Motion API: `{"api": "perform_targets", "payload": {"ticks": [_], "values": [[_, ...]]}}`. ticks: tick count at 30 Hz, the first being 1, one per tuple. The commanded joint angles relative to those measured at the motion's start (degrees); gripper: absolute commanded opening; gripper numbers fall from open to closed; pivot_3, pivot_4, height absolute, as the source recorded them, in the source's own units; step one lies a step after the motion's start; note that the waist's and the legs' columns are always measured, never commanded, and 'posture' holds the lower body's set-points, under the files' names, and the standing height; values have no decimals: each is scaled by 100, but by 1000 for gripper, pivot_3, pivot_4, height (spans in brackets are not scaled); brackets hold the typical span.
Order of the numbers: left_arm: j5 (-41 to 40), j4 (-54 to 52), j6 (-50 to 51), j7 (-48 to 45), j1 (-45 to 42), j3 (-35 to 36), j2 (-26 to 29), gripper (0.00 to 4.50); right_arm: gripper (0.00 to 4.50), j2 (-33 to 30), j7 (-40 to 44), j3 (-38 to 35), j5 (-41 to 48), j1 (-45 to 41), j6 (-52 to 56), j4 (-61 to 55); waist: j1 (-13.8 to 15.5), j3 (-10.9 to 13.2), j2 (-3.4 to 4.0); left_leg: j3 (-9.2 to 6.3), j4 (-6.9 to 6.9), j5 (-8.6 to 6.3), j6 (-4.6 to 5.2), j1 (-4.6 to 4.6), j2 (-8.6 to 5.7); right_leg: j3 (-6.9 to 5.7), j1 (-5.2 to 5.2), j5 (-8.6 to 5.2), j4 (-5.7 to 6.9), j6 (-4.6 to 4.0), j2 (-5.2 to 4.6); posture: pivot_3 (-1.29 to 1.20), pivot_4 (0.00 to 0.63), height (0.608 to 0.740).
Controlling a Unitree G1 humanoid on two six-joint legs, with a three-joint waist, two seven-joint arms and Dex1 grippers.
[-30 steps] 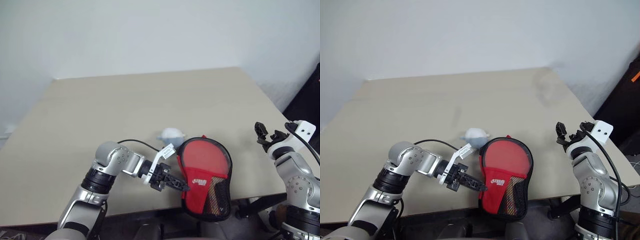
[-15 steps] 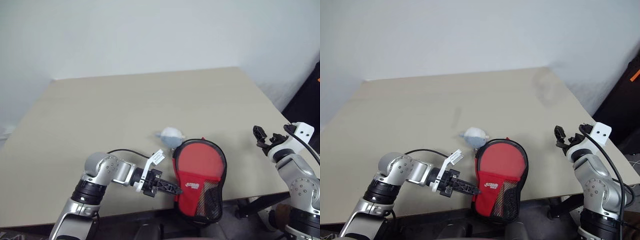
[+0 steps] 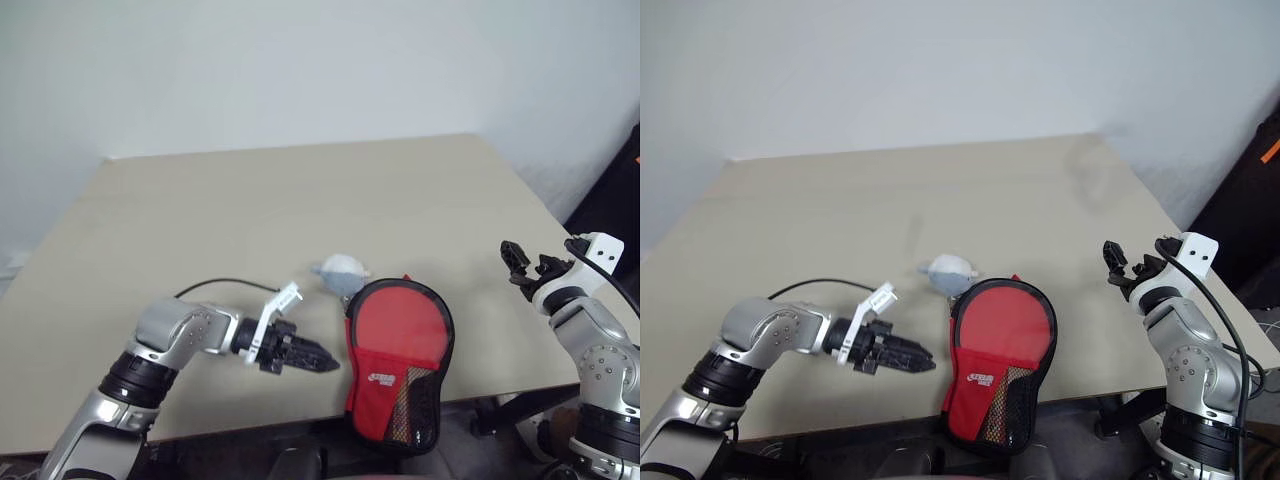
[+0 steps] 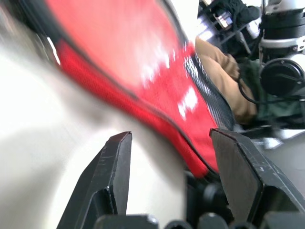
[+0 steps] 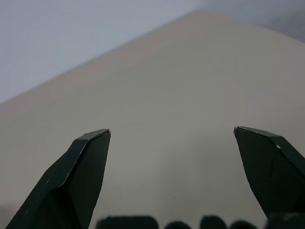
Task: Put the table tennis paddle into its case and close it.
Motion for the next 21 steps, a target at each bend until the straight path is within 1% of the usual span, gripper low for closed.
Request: {"api": "perform_targets", "payload": {"ticks": [1,2,4,7,10,12,16,21], "values": [[451,-152,-1142,1,-304,2,-429,2713,4500,-253,412,246,113,-424,16,-193,-13,0,1,3,0,0,0,0,-2,1,1,0,-2,1,-3,0,0,740],[603,-173,-1459,172,-326,4,-658,2713,4500,-292,489,363,50,-541,8,-96,-15,-1,1,4,-1,0,1,2,-2,1,1,0,-2,1,-3,0,0,740],[1039,-250,-1955,423,-344,-250,-997,2713,4500,-360,586,580,-187,-757,-84,180,-21,-1,0,2,-6,0,1,4,0,1,0,1,-1,2,-1,0,0,740],[1911,-232,-3069,596,-154,-839,-1327,2713,4500,-355,600,779,-450,-1022,-207,572,-19,-2,-4,0,-6,0,1,4,1,1,0,3,0,0,2,0,0,740],[2407,43,-3696,698,41,-1142,-1516,2713,4500,-277,618,942,-613,-1154,-275,740,-18,-3,-3,1,-5,0,1,4,0,3,1,17,-1,-24,1,0,0,740],[2506,205,-3634,574,122,-1249,-1473,2713,4500,-212,718,1133,-686,-1290,-303,839,-27,-3,-3,2,-4,1,2,4,-1,3,1,17,1,-24,1,0,0,740],[2825,536,-4129,185,272,-1338,-1116,2713,4500,-77,876,1367,-777,-1666,-254,1228,-42,-3,-1,-1,-5,1,3,8,3,4,-1,2,7,1,7,0,0,740],[3214,970,-4608,244,415,-1480,-1165,2713,4500,166,1474,2054,-866,-2162,-130,1536,-34,-8,1,-4,-1,1,3,13,-1,3,9,2,5,2,3,0,0,740]]}}
